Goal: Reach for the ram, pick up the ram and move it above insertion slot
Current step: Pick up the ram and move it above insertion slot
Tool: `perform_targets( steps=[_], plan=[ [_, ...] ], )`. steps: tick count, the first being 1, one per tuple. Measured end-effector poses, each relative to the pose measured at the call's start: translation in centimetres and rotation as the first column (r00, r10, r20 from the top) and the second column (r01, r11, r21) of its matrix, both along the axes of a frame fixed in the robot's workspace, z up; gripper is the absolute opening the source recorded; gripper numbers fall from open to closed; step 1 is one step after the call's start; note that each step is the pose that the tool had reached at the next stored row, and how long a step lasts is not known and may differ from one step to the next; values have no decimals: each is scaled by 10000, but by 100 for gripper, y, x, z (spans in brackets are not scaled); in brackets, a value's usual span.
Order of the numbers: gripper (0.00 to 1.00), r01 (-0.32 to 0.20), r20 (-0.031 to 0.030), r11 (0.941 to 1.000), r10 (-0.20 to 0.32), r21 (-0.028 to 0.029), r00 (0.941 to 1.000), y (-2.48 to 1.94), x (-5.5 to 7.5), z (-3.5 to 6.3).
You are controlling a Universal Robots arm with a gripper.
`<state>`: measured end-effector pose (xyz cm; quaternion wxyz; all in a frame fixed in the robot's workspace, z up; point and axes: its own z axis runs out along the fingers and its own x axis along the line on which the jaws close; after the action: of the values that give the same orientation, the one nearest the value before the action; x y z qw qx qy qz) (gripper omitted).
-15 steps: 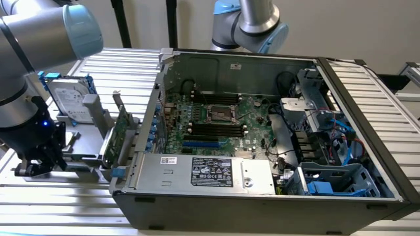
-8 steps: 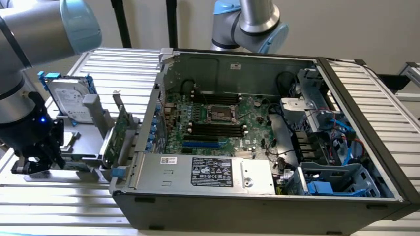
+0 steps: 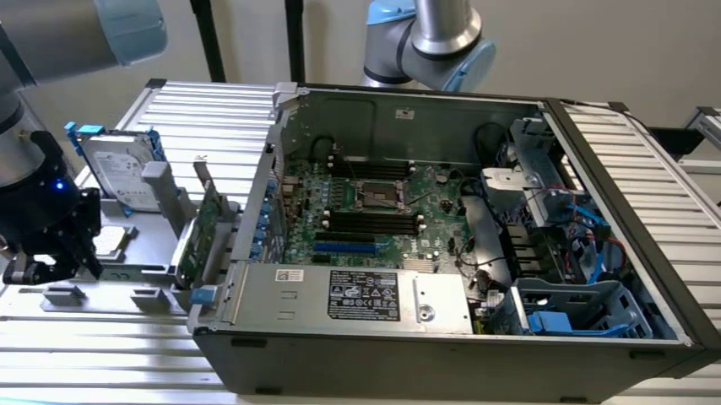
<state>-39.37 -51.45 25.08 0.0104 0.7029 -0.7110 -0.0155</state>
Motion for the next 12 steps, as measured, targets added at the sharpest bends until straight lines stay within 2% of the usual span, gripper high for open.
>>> perform_targets(
  steps=[4, 6, 12],
  plan=[
    [13, -41, -1, 10000, 41, 20, 10000, 1, 55, 180],
    [13, -66, -1, 10000, 66, 49, 10000, 1, 99, 267],
    [13, -147, 1, 9997, 147, 219, 9999, 0, 277, 497]
  ],
)
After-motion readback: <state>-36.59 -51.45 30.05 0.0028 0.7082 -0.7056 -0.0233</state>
